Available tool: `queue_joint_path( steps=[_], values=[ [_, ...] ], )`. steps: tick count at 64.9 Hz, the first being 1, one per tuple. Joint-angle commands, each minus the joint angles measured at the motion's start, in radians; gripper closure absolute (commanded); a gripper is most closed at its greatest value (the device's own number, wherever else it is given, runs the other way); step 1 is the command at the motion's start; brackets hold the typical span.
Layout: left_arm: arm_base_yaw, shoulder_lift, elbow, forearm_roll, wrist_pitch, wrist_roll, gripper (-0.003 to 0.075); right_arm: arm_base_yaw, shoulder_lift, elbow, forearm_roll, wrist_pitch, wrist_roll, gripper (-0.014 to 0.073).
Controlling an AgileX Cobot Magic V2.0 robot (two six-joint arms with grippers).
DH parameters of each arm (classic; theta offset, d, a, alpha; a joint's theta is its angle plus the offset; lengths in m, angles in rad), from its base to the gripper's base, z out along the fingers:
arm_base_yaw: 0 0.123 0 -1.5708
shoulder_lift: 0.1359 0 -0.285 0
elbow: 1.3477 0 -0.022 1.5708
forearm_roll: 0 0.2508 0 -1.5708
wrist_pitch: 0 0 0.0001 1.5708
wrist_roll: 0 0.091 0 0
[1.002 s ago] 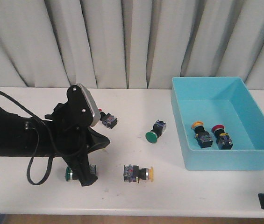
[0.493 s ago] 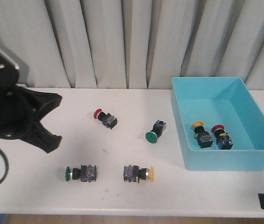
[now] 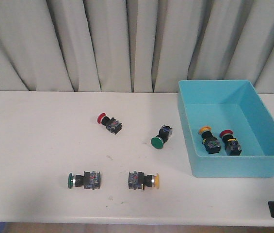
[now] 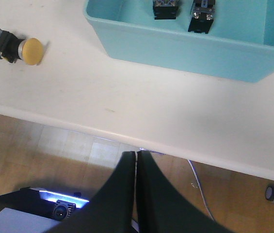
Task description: Pick red and yellow buttons and place in box
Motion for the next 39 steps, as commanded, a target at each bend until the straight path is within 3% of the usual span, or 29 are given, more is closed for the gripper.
queue_joint_path(
  steps=[1, 17, 32, 39],
  values=[
    [0.081, -0.097, 0.070, -0.001, -0.096, -0.037, 0.0727, -0.003, -0.006, -0.026, 0.005, -0.041, -0.008, 0.0601],
    [0.236, -0.327, 0.248, 0.000, -0.113, -0.037, 0.0727, -0.003, -0.006, -0.026, 0.005, -0.041, -0.008, 0.0601],
    [0.308, -0.442, 0.363, 0.000, -0.173, -0.037, 0.0727, -0.003, -0.006, -0.026, 0.005, -0.042, -0.008, 0.0601],
    [0.318, -0.438, 0.396, 0.003, -0.197, -0.105, 0.0727, -0.003, -0.006, -0.026, 0.005, -0.041, -0.008, 0.0601]
  ],
)
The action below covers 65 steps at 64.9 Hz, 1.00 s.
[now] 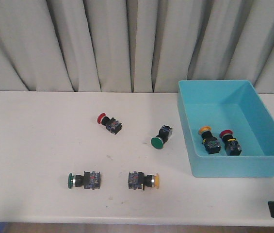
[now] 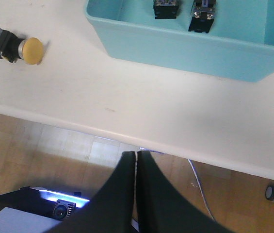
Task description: Pick red and yellow buttons and place in box
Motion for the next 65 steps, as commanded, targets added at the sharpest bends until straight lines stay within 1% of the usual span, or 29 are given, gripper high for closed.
queue_joint_path(
  steps=[1, 10, 65],
  values=[
    [0.005, -0.015, 0.051, 0.003, -0.090, -0.063, 0.0727, -0.003, -0.006, -0.026, 0.005, -0.041, -0.008, 0.0601],
    [0.005, -0.015, 0.051, 0.021, -0.094, -0.069, 0.0727, -0.003, -0.006, -0.026, 0.005, -0.040, -0.008, 0.0601],
    [0.005, -0.014, 0.049, 0.019, -0.096, -0.068, 0.0727, -0.003, -0.006, -0.026, 0.005, -0.041, -0.008, 0.0600]
  ],
)
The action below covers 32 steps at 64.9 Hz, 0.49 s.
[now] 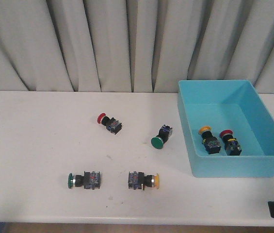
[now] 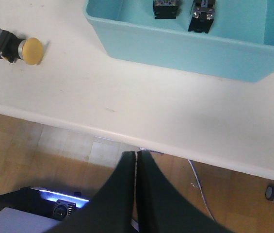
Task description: Pick red and yellow buttons and place in box
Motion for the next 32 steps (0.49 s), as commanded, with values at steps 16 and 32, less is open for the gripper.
queue_joint_path(
  steps=[16, 32],
  values=[
    [0.003, -0.014, 0.049, -0.003, -0.078, -0.010, 0.0727, -0.003, -0.006, -0.026, 0.005, -0.041, -0.008, 0.0600],
    [0.003, -0.014, 0.049, -0.003, -0.078, -0.010, 0.0727, -0.004, -0.057, -0.014, -0.015, -0.121, -0.024, 0.0600]
  ],
)
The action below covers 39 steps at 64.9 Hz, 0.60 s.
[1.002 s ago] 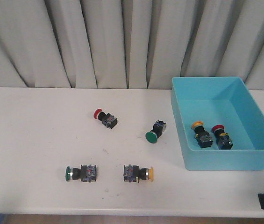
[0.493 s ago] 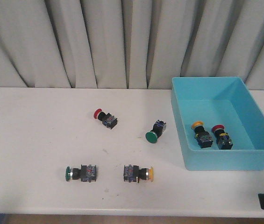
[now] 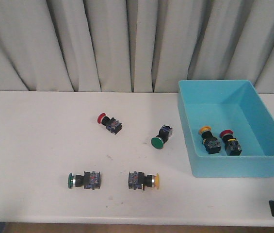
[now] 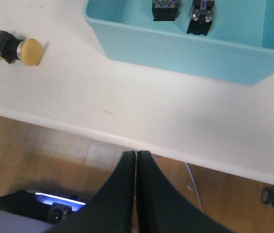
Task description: Pick red and yellow buttons and place in box
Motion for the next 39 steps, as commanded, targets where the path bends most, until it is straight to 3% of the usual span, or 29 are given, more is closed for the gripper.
queue_joint_path(
  steps=[1, 18, 28, 39],
  values=[
    [0.003, -0.014, 0.049, -0.003, -0.078, -0.010, 0.0727, -0.004, -0.057, -0.010, -0.006, -0.127, -0.019, 0.0600],
    [0.003, -0.014, 0.049, -0.003, -0.078, -0.010, 0.0727, -0.004, -0.441, 0.239, 0.007, -0.477, -0.023, 0.0598],
    [0.003, -0.014, 0.049, -0.003, -0.078, -0.010, 0.0727, -0.003, -0.604, 0.318, 0.007, -0.507, -0.023, 0.0598],
    [0.003, -0.014, 0.049, -0.003, -0.078, -0.010, 0.0727, -0.003, -0.655, 0.323, 0.007, -0.506, -0.022, 0.0598]
  ],
)
